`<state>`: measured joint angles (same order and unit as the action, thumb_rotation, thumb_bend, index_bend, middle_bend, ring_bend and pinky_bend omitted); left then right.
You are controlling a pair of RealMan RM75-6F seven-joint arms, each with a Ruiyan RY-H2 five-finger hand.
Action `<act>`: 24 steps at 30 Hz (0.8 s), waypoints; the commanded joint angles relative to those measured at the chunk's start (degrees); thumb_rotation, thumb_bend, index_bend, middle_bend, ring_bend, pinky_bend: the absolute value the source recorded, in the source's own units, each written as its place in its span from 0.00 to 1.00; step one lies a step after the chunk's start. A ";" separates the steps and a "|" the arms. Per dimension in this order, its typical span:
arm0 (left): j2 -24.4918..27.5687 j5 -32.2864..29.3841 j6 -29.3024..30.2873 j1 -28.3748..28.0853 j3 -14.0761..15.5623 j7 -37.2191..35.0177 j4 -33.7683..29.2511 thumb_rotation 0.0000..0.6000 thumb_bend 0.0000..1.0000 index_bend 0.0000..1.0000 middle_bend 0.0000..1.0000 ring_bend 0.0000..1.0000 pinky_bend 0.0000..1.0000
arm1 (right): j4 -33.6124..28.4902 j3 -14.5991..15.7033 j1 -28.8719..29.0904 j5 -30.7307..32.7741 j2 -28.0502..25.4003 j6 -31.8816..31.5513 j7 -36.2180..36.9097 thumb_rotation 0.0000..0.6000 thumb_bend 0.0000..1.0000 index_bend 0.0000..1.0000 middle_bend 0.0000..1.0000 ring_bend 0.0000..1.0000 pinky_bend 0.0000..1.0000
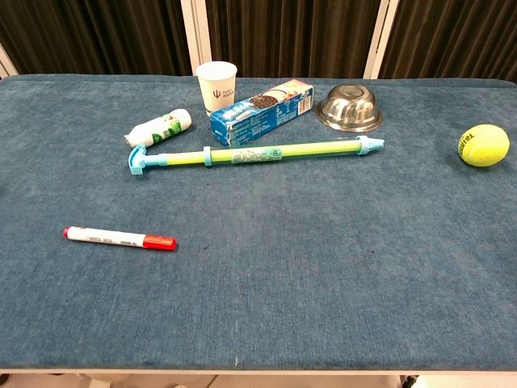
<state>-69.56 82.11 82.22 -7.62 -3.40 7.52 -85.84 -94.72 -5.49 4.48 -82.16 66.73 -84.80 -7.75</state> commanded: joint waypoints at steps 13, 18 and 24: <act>0.01 -0.36 -0.87 -0.16 0.23 0.48 -0.27 1.00 0.30 0.06 0.00 0.00 0.13 | -0.28 0.05 0.03 0.23 -0.14 0.26 -0.12 1.00 0.33 0.08 0.08 0.06 0.02; -0.59 -0.40 -1.78 -0.30 0.68 -0.02 -2.38 1.00 0.30 0.06 0.00 0.00 0.13 | -0.41 0.08 -0.03 0.16 -0.02 0.10 -0.20 1.00 0.33 0.08 0.08 0.06 0.02; -2.47 2.79 -6.03 -2.72 2.91 1.92 -7.29 1.00 0.29 0.06 0.00 0.00 0.13 | -0.36 0.24 0.05 -0.16 0.17 0.09 -0.81 1.00 0.33 0.08 0.08 0.06 0.02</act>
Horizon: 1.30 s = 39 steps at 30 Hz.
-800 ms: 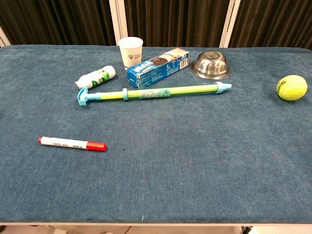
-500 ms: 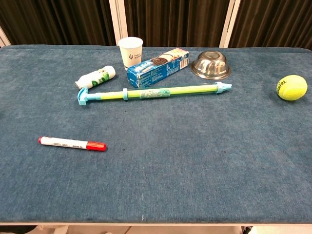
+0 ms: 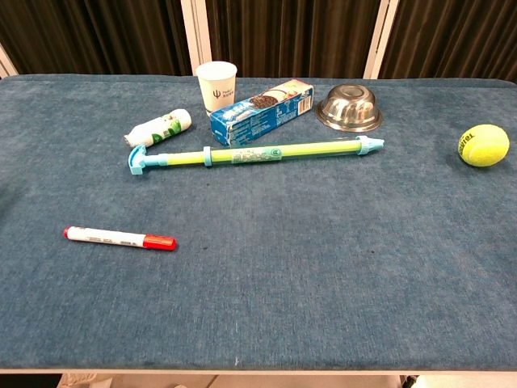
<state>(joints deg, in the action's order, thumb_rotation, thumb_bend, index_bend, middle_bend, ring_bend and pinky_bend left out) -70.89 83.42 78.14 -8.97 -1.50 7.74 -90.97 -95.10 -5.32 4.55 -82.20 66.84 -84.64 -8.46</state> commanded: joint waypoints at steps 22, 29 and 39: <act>-14.41 -5.37 -12.41 -9.55 -1.25 14.73 -4.23 1.00 0.29 0.28 0.00 0.00 0.13 | 0.19 0.02 0.37 0.45 -0.04 0.85 -0.20 1.00 0.33 0.08 0.08 0.06 0.02; -17.02 -7.29 -13.18 -10.57 -1.04 16.81 -3.48 1.00 0.29 0.33 0.00 0.00 0.13 | 0.19 0.04 0.41 0.45 -0.02 0.85 -0.36 1.00 0.33 0.08 0.08 0.06 0.02; -19.38 -9.26 -13.71 -11.44 -0.76 17.74 -1.85 1.00 0.29 0.37 0.00 0.00 0.13 | 0.22 0.08 0.52 0.53 0.03 1.04 -0.52 1.00 0.33 0.08 0.08 0.06 0.02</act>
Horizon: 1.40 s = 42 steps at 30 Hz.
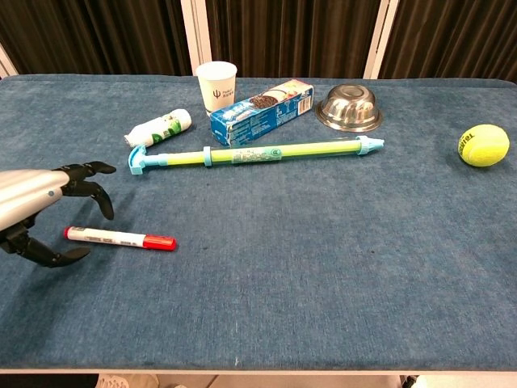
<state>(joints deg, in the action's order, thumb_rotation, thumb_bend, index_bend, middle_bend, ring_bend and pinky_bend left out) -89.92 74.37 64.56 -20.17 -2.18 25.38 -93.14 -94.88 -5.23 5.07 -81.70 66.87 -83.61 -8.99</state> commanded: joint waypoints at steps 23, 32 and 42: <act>-1.50 -3.04 -2.18 -2.55 -0.21 -1.32 3.00 1.00 0.42 0.59 0.00 0.00 0.13 | -0.08 0.18 0.15 0.11 0.12 0.32 -0.35 1.00 0.33 0.08 0.08 0.06 0.01; 3.86 -1.87 -0.47 -2.98 -1.12 -1.95 -4.40 1.00 0.53 0.61 0.01 0.00 0.13 | -0.06 0.21 0.09 -0.06 0.20 0.08 -0.43 1.00 0.33 0.08 0.08 0.06 0.01; 17.51 -3.72 -4.21 -5.93 -7.32 -13.32 -19.62 1.00 0.53 0.61 0.01 0.00 0.13 | -0.24 0.20 0.03 0.11 0.09 0.07 -0.39 1.00 0.33 0.08 0.08 0.06 0.01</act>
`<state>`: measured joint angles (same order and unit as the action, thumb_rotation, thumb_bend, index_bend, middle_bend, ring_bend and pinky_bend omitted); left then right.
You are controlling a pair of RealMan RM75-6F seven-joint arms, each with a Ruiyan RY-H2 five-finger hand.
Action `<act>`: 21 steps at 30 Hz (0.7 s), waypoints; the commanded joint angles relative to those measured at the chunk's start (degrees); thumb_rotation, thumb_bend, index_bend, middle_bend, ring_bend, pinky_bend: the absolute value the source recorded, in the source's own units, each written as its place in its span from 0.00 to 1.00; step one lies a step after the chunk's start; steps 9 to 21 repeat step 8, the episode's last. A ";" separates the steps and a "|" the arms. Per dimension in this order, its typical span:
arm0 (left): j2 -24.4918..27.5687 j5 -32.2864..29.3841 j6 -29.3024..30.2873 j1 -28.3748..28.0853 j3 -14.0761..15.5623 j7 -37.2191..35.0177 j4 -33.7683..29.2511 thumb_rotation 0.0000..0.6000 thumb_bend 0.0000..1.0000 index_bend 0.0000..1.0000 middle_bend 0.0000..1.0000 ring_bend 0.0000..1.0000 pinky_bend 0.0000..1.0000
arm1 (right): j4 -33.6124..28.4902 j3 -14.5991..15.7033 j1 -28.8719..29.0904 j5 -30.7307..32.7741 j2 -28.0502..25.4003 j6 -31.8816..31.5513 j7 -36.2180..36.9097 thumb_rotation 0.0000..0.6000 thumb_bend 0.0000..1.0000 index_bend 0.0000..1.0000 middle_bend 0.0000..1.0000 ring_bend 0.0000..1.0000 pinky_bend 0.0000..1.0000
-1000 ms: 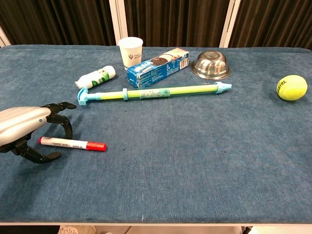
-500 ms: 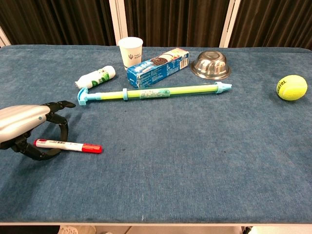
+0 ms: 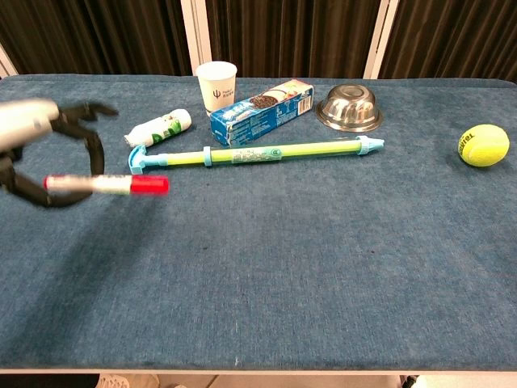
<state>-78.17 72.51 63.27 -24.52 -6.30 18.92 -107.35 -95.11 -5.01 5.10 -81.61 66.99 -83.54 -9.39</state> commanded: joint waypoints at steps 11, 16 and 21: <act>14.34 -5.87 -8.99 -4.85 -8.88 -19.62 -8.57 1.00 0.52 0.61 0.01 0.00 0.13 | -0.01 0.03 -0.05 -0.14 -0.06 -0.13 0.04 1.00 0.32 0.08 0.08 0.06 0.01; 14.34 -5.87 -8.99 -4.85 -8.88 -19.62 -8.57 1.00 0.52 0.61 0.01 0.00 0.13 | -0.01 0.03 -0.05 -0.14 -0.06 -0.13 0.04 1.00 0.32 0.08 0.08 0.06 0.01; 14.34 -5.87 -8.99 -4.85 -8.88 -19.62 -8.57 1.00 0.52 0.61 0.01 0.00 0.13 | -0.01 0.03 -0.05 -0.14 -0.06 -0.13 0.04 1.00 0.32 0.08 0.08 0.06 0.01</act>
